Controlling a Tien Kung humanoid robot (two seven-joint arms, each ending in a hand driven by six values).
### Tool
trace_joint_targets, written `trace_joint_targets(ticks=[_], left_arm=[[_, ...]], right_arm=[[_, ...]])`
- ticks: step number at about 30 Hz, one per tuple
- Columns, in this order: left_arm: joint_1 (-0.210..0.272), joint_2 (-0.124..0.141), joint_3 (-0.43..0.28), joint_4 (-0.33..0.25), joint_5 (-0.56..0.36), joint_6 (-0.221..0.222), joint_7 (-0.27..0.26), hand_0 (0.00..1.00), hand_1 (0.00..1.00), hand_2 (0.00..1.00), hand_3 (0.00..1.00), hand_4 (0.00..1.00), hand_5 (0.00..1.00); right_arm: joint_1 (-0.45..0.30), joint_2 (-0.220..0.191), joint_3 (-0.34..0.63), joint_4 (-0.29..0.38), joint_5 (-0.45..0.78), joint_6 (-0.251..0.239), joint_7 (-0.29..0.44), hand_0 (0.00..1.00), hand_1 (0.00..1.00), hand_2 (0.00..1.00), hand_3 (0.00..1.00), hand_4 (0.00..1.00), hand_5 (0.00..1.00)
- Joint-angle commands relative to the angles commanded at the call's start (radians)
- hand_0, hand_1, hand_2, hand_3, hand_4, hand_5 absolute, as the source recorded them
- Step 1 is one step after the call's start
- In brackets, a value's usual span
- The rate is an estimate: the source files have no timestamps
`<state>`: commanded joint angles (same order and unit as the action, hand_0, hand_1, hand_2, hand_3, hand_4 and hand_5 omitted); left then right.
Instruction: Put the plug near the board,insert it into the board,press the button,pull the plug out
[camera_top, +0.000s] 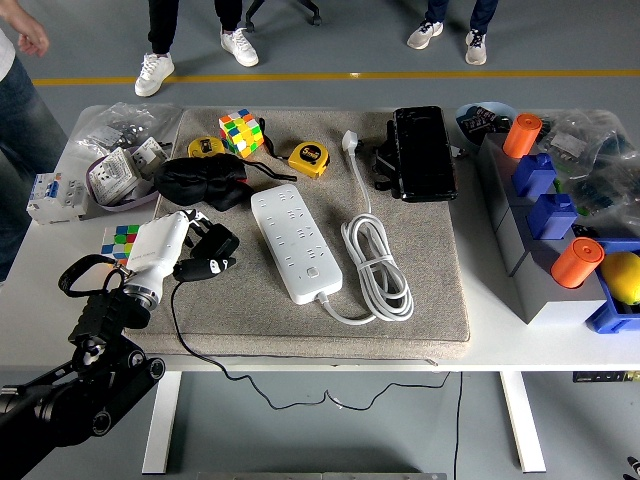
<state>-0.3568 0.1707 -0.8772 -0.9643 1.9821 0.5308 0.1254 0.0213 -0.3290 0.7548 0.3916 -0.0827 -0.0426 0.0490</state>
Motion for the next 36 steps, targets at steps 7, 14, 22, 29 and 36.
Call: trace_joint_targets(ticks=[7, 14, 22, 29, 36], left_arm=[[0.003, 0.002, 0.005, -0.011, 0.000, 0.020, -0.004, 0.228, 0.349, 0.455, 0.540, 0.895, 0.028], [-0.005, 0.014, 0.017, -0.048, -0.067, 0.026, -0.066, 0.223, 0.340, 0.445, 0.539, 0.872, 0.002], [-0.057, 0.034, 0.073, -0.063, -0.183, -0.035, -0.204, 0.221, 0.327, 0.426, 0.537, 0.849, 0.010], [-0.107, 0.033, 0.114, -0.049, -0.218, -0.071, -0.220, 0.222, 0.329, 0.426, 0.536, 0.854, 0.009], [-0.121, 0.012, 0.108, -0.019, -0.215, -0.083, -0.207, 0.221, 0.331, 0.429, 0.536, 0.857, 0.011]], right_arm=[[-0.001, -0.001, 0.001, 0.001, -0.002, -0.001, 0.002, 0.606, 0.661, 0.642, 0.518, 0.821, 0.514], [0.001, -0.001, 0.004, 0.000, -0.002, -0.001, 0.001, 0.607, 0.660, 0.641, 0.518, 0.821, 0.514], [0.000, -0.002, 0.003, 0.001, -0.001, -0.001, 0.001, 0.606, 0.660, 0.641, 0.518, 0.820, 0.514], [0.002, -0.003, 0.006, 0.002, -0.001, -0.001, 0.002, 0.604, 0.659, 0.640, 0.517, 0.819, 0.516], [0.000, -0.001, -0.001, 0.001, 0.001, 0.001, 0.002, 0.606, 0.660, 0.640, 0.517, 0.820, 0.514]])
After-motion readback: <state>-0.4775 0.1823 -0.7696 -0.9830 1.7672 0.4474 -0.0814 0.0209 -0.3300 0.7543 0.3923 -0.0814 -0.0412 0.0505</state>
